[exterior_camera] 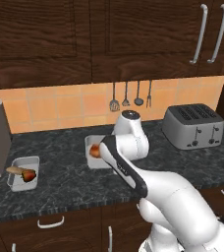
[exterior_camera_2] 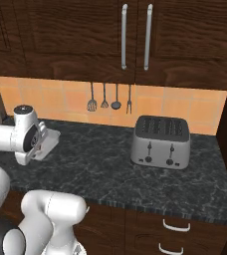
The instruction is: Take the meat container that has the chicken drumstick and place it on the second highest rack of the freezer. Then take the vegetable container that has the sweet potato and bell pepper and place it on the highest rack of the freezer.
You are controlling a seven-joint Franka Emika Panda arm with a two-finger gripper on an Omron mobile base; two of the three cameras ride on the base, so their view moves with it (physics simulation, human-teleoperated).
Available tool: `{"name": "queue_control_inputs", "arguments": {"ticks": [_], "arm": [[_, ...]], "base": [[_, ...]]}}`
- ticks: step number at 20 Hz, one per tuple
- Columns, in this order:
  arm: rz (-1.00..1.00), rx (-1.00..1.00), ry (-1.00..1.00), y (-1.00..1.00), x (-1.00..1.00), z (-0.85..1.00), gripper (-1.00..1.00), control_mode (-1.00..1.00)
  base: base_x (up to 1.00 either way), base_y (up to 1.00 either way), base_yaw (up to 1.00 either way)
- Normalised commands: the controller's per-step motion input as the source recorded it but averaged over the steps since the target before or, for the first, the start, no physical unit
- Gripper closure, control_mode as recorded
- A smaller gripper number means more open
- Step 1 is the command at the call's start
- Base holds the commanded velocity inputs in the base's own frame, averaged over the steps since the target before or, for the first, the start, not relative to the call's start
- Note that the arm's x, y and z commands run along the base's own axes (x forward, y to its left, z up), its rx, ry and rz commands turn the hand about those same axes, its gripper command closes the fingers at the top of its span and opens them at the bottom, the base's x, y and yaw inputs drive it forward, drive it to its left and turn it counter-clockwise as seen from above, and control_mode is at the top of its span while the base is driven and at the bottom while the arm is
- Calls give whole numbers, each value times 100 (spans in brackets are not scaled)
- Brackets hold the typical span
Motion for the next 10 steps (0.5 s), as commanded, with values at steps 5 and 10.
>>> {"name": "queue_control_inputs", "arguments": {"ticks": [5, 10], "arm": [[0, -1, 0, -93, -34, 24, 100, -100], [0, 0, 0, -96, -18, 32, 100, -100]], "base": [[0, 0, 0], [0, 0, 0]]}}
